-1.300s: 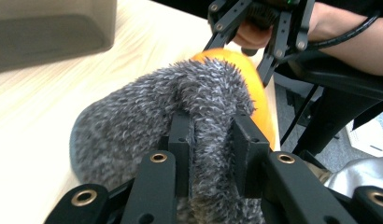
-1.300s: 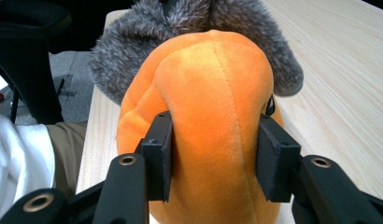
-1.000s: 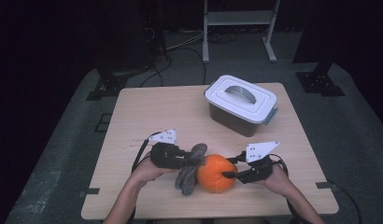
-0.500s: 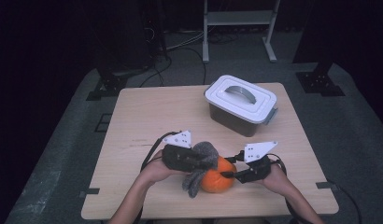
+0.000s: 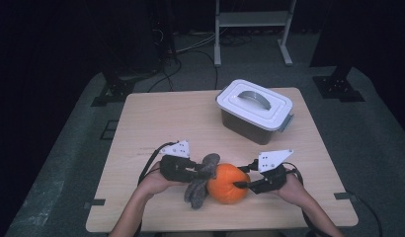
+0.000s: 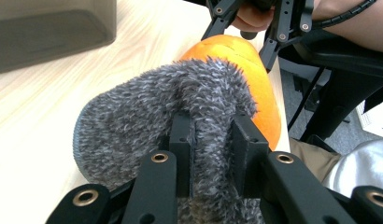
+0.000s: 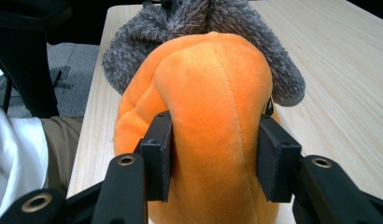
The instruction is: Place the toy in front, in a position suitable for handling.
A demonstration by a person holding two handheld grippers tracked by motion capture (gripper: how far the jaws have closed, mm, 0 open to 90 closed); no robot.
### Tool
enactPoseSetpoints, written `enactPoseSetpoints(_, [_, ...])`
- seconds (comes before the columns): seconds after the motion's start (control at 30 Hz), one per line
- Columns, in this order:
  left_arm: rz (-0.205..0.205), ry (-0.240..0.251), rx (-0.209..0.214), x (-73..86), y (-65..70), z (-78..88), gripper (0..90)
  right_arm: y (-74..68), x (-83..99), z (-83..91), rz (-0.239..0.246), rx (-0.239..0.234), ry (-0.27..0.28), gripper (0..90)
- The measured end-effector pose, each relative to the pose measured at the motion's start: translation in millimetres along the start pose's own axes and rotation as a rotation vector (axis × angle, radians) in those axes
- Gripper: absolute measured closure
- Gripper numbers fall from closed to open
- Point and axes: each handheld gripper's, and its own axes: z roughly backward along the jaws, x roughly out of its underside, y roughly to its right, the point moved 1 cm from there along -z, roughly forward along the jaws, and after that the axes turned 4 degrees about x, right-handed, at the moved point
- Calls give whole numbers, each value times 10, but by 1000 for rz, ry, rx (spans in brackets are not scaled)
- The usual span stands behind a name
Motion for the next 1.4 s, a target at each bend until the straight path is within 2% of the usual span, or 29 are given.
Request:
enactPoseSetpoints(0.07, [-14,9,3,-56,17,-3,727,0,-10,-7,7,-1,-3,526])
enactPoseSetpoints(0.17, [-38,35,29,-175,62,-47,727,-4,-27,-24,14,-6,-5,527])
enactPoseSetpoints(0.27, [-70,23,45,-272,101,-126,726,-8,-31,-31,19,-8,-5,527])
enactPoseSetpoints(0.33, [-64,22,54,-279,99,-155,726,-3,-11,-13,13,-9,-2,527])
enactPoseSetpoints(0.4, [-49,16,58,-247,78,-162,727,1,14,6,13,-9,3,527])
enactPoseSetpoints(0.7, [12,-29,-1,53,-48,-23,726,2,35,25,7,-7,6,526])
enactPoseSetpoints(0.83, [37,-7,9,114,-71,-2,727,4,29,20,6,-6,6,526])
enactPoseSetpoints(0.9, [28,7,23,95,-63,-8,727,-2,11,8,15,-6,3,526])
enactPoseSetpoints(1.03, [-12,41,55,-60,22,-40,727,-27,-27,-21,34,-4,-4,528])
enactPoseSetpoints(1.07, [-29,42,62,-114,51,-49,727,-33,-37,-32,37,-5,-3,529])
enactPoseSetpoints(1.13, [-34,43,68,-156,79,-63,727,-49,-56,-50,39,-4,-5,529])
enactPoseSetpoints(1.17, [-69,34,78,-266,141,-106,726,-62,-72,-65,46,-3,-7,529])
enactPoseSetpoints(1.2, [-85,24,84,-327,177,-143,726,-70,-83,-75,47,-4,-9,529])
enactPoseSetpoints(1.3, [-106,16,116,-433,234,-235,726,-95,-119,-121,56,-4,-9,528])
enactPoseSetpoints(1.4, [-122,-8,116,-490,242,-331,726,-120,-140,-151,62,-6,-9,528])
